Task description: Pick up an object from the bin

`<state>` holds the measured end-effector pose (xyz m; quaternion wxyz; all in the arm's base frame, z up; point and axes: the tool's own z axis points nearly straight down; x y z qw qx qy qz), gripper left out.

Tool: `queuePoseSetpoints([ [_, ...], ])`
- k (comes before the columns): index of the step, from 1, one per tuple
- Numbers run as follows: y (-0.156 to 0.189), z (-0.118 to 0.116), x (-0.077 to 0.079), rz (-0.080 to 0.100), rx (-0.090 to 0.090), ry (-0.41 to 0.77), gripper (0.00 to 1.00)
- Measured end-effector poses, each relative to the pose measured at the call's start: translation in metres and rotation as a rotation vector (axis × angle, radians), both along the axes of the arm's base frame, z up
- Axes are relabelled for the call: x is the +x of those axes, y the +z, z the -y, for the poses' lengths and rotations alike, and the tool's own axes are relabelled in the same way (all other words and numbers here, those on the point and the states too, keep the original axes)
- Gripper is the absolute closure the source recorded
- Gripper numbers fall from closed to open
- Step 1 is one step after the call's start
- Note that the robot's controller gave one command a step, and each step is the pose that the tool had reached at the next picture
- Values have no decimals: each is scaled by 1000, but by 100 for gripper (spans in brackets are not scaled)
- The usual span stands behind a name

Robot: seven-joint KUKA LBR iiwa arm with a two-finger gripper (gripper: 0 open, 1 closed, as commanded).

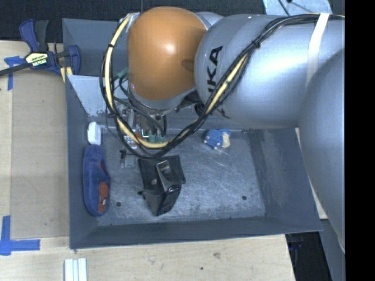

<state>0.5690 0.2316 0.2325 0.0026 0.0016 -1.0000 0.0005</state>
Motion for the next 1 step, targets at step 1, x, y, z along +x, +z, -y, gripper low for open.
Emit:
queuePoseSetpoints([
  [1,-64,37,-13,1,-2,-132,0],
])
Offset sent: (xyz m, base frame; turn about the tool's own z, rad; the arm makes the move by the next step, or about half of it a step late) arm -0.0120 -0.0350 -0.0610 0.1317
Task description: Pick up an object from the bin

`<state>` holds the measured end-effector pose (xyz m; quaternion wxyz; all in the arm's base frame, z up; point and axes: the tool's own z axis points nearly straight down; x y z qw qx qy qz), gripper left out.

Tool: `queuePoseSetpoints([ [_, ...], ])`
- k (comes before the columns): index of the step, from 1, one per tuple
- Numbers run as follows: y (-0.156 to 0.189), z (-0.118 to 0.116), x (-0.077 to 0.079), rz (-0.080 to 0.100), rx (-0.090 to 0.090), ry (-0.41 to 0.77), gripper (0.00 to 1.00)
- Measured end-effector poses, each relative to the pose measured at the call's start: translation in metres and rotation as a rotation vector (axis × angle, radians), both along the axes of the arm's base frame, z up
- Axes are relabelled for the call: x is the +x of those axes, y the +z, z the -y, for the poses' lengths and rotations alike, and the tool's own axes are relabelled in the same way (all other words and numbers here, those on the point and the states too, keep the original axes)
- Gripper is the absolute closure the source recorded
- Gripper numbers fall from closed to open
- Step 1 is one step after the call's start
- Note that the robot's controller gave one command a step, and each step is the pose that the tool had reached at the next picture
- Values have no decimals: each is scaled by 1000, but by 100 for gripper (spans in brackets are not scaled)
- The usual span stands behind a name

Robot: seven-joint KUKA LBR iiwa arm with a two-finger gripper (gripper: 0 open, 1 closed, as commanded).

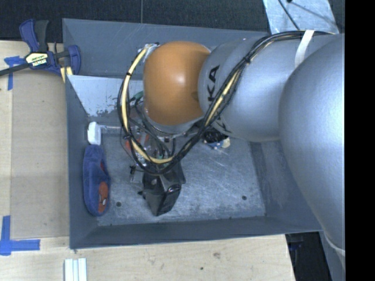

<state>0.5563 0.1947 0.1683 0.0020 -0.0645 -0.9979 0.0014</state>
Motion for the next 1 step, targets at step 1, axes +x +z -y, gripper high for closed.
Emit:
queuePoseSetpoints([
  [1,-68,77,9,12,5,24,0],
])
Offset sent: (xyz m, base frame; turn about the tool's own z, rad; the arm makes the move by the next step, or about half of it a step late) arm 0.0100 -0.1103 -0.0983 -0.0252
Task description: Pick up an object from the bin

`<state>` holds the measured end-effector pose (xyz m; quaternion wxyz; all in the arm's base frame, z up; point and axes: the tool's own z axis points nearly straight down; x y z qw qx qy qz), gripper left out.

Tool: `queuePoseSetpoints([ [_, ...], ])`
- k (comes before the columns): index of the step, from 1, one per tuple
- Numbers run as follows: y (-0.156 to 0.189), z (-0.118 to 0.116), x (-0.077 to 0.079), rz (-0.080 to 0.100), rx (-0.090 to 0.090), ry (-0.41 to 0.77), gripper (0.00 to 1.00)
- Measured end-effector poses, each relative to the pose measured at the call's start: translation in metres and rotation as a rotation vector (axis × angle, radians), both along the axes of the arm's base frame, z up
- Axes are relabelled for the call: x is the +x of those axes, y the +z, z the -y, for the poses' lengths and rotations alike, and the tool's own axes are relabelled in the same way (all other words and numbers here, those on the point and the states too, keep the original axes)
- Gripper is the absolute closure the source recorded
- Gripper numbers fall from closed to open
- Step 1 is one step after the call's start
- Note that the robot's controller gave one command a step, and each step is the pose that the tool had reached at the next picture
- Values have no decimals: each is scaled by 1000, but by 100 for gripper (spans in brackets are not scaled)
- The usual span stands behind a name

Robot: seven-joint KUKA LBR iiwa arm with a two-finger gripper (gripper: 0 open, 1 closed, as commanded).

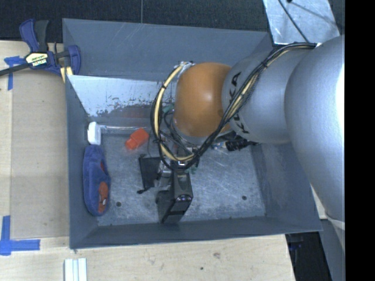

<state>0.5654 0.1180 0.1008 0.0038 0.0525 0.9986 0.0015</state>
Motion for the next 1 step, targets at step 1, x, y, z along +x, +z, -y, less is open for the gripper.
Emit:
queuePoseSetpoints([
  [1,-2,3,-1,-5,-2,-5,100],
])
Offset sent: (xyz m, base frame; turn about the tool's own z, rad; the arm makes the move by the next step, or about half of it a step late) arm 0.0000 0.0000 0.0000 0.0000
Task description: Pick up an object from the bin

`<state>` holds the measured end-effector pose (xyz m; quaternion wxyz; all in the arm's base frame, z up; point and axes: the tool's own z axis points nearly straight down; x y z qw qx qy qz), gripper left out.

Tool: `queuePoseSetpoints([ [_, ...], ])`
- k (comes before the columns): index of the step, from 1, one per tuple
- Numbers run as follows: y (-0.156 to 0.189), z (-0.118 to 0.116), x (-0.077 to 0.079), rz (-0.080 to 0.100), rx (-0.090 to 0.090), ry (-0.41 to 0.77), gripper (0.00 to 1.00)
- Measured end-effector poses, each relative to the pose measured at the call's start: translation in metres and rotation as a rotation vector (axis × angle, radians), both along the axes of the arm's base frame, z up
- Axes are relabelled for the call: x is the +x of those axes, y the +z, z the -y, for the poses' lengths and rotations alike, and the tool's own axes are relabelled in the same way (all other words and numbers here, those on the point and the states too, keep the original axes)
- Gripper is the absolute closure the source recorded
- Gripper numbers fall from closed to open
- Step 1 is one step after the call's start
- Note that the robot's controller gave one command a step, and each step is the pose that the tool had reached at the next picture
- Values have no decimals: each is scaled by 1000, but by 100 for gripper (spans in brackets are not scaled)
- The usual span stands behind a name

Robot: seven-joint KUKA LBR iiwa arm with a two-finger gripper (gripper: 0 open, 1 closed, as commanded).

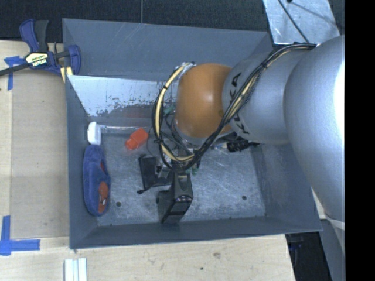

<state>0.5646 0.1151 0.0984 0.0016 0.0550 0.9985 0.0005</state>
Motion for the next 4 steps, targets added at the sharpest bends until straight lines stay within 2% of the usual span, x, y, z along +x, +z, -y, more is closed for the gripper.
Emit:
queuePoseSetpoints([
  [1,56,0,14,7,1,-17,100],
  [2,52,0,12,0,0,-18,0],
  [3,-15,5,3,1,0,-49,0],
  [4,-17,5,2,-1,0,-50,100],
])
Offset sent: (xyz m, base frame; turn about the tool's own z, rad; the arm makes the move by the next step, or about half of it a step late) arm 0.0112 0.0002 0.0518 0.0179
